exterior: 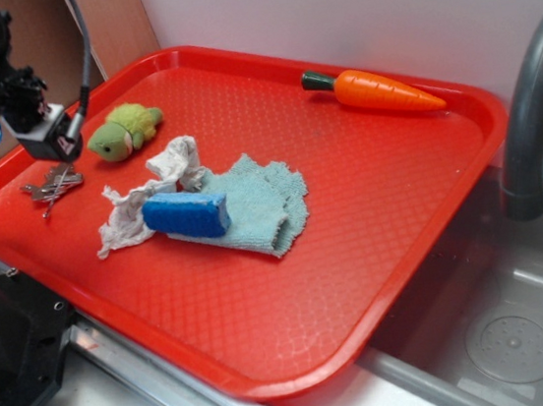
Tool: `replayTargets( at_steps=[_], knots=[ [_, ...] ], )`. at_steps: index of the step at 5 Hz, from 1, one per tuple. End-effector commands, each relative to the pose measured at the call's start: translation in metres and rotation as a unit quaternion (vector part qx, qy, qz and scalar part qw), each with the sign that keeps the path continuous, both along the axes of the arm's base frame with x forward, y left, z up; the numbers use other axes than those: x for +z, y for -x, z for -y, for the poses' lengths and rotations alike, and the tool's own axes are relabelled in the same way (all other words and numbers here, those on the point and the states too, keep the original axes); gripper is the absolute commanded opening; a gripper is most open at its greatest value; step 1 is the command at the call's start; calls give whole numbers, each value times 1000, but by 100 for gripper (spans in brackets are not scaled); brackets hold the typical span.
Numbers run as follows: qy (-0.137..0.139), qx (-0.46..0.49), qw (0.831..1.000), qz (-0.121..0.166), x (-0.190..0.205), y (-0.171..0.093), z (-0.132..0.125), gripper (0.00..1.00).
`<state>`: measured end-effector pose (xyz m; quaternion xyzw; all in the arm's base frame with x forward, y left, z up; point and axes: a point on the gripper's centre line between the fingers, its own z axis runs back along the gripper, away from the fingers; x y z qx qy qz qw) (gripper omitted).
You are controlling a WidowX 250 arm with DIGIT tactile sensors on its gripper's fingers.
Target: Grab the silver keys.
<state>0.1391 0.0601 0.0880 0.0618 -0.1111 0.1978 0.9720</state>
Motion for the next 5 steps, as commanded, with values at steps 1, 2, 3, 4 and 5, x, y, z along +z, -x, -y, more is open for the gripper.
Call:
replayTargets(
  at_steps=[1, 2, 3, 4, 5],
  knots=[
    [30, 93, 994, 52, -27, -20, -22, 100],
    [36, 107, 993, 37, -42, -32, -25, 100],
    [40, 104, 994, 10, -58, -38, -24, 100],
    [39, 110, 993, -5, -66, -32, -19, 0],
    [38, 105, 994, -1, -60, -30, -18, 0]
  ],
)
